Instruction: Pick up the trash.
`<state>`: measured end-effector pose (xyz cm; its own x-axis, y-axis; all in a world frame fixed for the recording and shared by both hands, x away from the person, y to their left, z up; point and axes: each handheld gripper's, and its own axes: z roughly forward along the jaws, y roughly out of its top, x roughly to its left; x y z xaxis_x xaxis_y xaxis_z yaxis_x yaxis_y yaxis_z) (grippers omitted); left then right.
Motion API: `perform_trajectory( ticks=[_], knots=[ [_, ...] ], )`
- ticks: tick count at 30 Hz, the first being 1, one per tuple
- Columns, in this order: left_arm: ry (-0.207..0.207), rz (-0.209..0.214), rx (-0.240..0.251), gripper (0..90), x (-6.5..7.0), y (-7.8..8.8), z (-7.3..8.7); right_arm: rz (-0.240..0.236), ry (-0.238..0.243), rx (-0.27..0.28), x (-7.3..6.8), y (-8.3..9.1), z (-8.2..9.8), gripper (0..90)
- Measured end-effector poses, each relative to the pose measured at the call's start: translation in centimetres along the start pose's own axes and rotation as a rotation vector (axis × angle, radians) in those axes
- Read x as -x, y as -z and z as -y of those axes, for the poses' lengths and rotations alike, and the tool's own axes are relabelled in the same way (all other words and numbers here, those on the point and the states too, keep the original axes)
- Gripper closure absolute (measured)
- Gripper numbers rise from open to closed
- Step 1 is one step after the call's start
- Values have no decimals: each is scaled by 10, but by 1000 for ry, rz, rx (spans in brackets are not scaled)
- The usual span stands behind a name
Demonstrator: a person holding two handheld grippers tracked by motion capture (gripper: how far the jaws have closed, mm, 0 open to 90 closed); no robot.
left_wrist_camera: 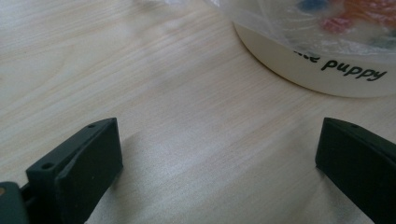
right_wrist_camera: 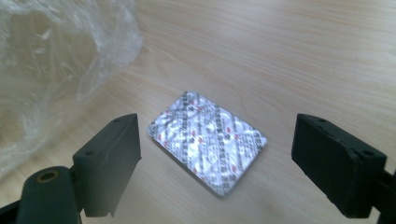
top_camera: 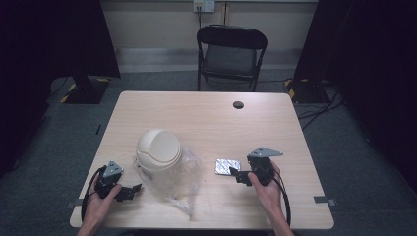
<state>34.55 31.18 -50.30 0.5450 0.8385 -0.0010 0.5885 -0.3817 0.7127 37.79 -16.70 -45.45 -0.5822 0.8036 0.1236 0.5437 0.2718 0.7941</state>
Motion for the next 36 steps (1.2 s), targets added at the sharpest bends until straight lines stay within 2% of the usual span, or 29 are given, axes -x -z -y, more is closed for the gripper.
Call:
perform_trajectory(
  ticks=[10,20,21,22,27,30,33,36],
  knots=[
    [-12,15,2,0,-1,0,1,-51,52,16,-22,-8,-26,135],
    [-12,15,3,0,-1,0,1,-130,126,32,-49,-23,-59,133],
    [-12,15,2,0,-1,0,1,-142,146,40,-56,-24,-68,134],
    [-12,15,2,1,-1,0,1,-142,146,40,-56,-24,-68,134],
    [-12,15,2,0,-1,0,1,-176,183,48,-76,-23,-95,134],
    [-12,15,2,0,-1,0,1,-187,182,54,-81,-23,-102,134],
    [-12,15,3,1,-1,0,1,-200,211,52,-95,-28,-116,134],
    [-12,14,2,0,-1,0,1,-198,222,43,-101,-33,-122,133]
  ],
)
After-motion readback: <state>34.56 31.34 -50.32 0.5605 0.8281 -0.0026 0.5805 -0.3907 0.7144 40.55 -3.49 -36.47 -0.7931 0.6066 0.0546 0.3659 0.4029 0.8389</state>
